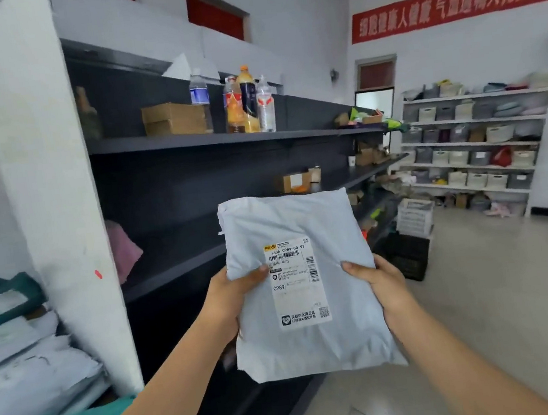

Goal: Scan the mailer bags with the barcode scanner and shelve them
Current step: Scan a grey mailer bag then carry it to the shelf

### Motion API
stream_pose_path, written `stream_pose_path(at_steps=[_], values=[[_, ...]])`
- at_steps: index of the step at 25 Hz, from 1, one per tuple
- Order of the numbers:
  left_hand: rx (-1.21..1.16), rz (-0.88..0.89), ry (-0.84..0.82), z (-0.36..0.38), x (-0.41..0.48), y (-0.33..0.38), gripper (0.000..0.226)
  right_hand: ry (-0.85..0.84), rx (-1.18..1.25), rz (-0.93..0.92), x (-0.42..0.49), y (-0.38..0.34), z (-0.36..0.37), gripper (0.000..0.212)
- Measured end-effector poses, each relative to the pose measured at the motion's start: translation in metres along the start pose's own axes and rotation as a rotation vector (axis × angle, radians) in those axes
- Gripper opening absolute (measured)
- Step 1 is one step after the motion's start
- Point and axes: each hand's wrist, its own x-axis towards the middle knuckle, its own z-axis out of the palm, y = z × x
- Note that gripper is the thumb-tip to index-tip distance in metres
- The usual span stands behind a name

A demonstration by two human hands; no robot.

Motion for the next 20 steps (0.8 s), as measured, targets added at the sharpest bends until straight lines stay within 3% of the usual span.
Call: stream_pose_path(at_steps=[3, 9, 13, 20], values=[[0.011, 0.025, 0.153, -0.003, 0.049, -0.013, 0.032, -0.093, -0.039, 0.036, 0.080, 0.010, 0.017, 0.042], [0.018, 0.042, 0.490, -0.018, 0.130, -0.019, 0.035, -0.436, -0.072, 0.161, 0.218, 0.031, 0.071, 0.040], [0.067, 0.083, 0.606, -0.046, 0.173, 0.001, 0.033, -0.589, -0.087, 0.189, 0.285, 0.048, 0.131, 0.040], [0.209, 0.141, 0.831, -0.146, 0.288, 0.051, 0.037, -0.700, -0.150, 0.201, 0.391, 0.089, 0.278, 0.037]])
